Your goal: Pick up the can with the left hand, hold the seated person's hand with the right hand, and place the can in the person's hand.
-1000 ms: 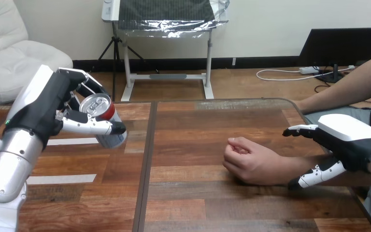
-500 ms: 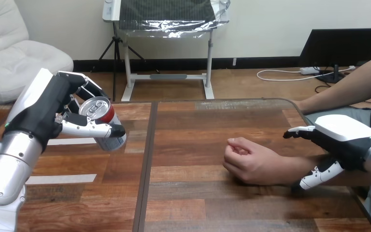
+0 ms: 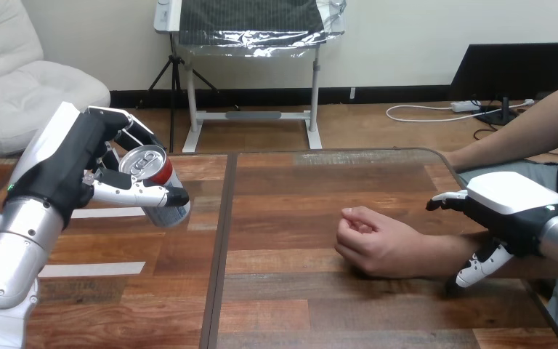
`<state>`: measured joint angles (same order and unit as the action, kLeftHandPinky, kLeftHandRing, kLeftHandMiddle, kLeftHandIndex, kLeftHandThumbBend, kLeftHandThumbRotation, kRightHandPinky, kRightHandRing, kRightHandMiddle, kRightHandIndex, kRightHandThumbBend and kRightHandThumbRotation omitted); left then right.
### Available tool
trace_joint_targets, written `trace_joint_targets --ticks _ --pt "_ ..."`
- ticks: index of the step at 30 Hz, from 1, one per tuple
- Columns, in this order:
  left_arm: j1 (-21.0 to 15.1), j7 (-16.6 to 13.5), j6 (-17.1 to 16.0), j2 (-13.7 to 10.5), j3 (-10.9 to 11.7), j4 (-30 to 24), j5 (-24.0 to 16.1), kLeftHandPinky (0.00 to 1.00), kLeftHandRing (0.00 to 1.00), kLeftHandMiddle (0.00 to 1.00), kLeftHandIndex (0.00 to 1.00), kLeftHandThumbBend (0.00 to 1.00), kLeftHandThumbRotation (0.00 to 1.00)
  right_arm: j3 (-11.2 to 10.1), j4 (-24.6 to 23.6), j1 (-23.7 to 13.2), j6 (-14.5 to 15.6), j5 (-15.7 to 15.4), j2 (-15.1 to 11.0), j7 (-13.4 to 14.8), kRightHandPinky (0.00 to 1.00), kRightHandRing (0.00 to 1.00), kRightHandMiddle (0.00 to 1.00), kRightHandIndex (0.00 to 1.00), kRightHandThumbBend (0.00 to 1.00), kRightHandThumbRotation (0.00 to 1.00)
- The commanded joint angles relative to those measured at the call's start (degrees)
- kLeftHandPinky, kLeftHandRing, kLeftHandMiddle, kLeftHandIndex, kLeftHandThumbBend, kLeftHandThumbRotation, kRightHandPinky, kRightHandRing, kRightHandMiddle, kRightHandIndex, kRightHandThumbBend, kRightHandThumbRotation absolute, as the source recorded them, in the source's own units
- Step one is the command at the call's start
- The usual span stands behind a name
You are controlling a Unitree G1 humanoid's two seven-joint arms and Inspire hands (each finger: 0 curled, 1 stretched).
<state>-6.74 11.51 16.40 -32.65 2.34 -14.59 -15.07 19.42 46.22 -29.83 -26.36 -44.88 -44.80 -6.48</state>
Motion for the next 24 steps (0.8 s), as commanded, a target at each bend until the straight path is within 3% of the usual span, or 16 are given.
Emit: trace_joint_targets --ticks 1,15,24 --pt "-2.55 -0.29 -1.9 -0.24 2.02 -2.51 0.03 0.14 0.19 0.28 0.41 0.84 0.0 2.74 3.56 -1.08 1.75 -1.1 3.43 1.27 0.83 0.85 0.87 0.87 1.0 0.28" --pt "-2.36 0.03 -2.32 -0.24 2.44 -2.57 0.82 0.15 0.21 0.29 0.41 0.82 0.0 7.03 8.1 -2.79 2.66 -3.74 5.3 3.86 0.81 0.84 0.86 0.86 1.0 0.23" --pt "-2.36 -0.24 -2.9 -0.41 2.58 -2.25 0.99 0.17 0.23 0.31 0.41 0.82 0.0 8.82 10.03 -3.64 4.62 -3.75 6.73 1.83 0.8 0.85 0.86 0.87 0.99 0.24"
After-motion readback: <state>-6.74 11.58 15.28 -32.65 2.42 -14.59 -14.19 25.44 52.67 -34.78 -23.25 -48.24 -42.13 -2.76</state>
